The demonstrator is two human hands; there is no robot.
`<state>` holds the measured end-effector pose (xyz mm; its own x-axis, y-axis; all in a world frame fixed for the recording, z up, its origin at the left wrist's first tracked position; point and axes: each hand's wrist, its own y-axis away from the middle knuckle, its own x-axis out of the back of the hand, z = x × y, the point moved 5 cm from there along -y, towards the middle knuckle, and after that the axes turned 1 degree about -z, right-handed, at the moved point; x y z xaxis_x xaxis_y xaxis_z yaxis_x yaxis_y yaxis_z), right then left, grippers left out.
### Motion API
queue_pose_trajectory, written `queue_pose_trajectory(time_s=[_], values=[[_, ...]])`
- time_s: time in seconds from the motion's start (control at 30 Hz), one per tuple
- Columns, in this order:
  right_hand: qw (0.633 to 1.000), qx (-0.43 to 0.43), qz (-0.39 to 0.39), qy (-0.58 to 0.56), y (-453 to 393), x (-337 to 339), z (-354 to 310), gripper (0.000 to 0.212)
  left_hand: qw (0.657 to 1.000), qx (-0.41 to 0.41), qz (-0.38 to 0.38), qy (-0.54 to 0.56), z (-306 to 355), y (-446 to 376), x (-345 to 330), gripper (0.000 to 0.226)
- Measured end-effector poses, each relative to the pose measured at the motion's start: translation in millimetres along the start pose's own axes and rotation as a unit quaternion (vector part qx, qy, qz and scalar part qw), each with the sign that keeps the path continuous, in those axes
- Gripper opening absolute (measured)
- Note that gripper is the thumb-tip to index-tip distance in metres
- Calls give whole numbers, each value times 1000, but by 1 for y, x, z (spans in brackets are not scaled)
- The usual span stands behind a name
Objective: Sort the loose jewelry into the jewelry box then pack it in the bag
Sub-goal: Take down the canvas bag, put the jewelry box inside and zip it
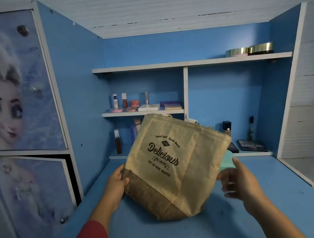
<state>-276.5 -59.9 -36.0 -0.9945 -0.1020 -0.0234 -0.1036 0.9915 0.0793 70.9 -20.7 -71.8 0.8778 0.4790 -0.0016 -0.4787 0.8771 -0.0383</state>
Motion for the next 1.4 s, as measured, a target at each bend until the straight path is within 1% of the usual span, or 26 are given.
queue_pose_trajectory(time_s=[0.07,0.1,0.17,0.2,0.23,0.3,0.33,0.4,0.47,0.53,0.6,0.7,0.73,0.8,0.83,0.9,0.93,1.0,1.07,1.13,1.17,1.23,1.3,1.33,1.4], values=[[999,24,29,-17,-8,4,-23,58,998,-3,-4,-55,8,3,-4,51],[999,31,27,-25,-13,4,-37,54,997,-5,-4,-82,13,4,-6,49],[999,38,-4,-12,-25,0,-63,51,989,-13,4,-147,25,2,-10,39],[999,34,-30,3,-31,-4,-73,49,982,-17,14,-190,32,2,-12,32],[998,24,-56,17,-36,-8,-80,46,973,-26,26,-228,40,2,-15,30],[994,-6,-97,44,-42,-16,-88,38,962,-52,39,-265,59,2,-23,42],[991,-15,-114,62,-42,-21,-89,33,961,-74,35,-265,73,5,-31,42],[986,-11,-141,89,-35,-32,-90,22,956,-122,15,-268,103,14,-49,40],[985,9,-159,70,-25,-44,-91,16,949,-158,-18,-271,132,26,-67,41],[986,29,-157,44,-13,-54,-91,14,943,-185,-64,-271,152,37,-84,43],[988,42,-145,27,2,-63,-89,15,937,-205,-105,-261,165,46,-98,53],[988,51,-144,-17,22,-77,-80,12,934,-200,-149,-254,176,62,-115,79],[987,51,-149,-35,28,-82,-76,12,929,-196,-164,-268,176,66,-120,78],[983,45,-169,-60,37,-90,-67,13,907,-199,-178,-325,175,75,-128,59],[980,40,-182,-65,40,-93,-62,11,888,-209,-172,-373,175,79,-130,52],[976,28,-201,-72,45,-98,-54,6,842,-221,-149,-470,174,85,-129,47],[975,19,-209,-73,47,-100,-50,6,819,-226,-140,-509,173,86,-127,43],[970,-1,-234,-61,51,-103,-44,15,783,-236,-124,-563,172,90,-125,31],[964,-20,-262,-41,55,-105,-37,22,765,-252,-92,-585,172,90,-124,23],[961,-35,-275,-16,58,-104,-32,22,773,-273,-48,-571,174,88,-122,21],[961,-43,-275,1,58,-103,-30,22,787,-277,-31,-550,174,86,-120,23],[957,-65,-274,64,56,-98,-25,29,832,-267,-12,-486,171,79,-115,28],[944,-79,-271,173,55,-90,-22,39,870,-260,-2,-419,168,74,-108,32],[937,-70,-256,227,52,-85,-21,42,880,-259,8,-398,166,73,-104,33],[937,-22,-193,291,40,-75,-26,48,894,-259,28,-365,162,71,-96,32]])
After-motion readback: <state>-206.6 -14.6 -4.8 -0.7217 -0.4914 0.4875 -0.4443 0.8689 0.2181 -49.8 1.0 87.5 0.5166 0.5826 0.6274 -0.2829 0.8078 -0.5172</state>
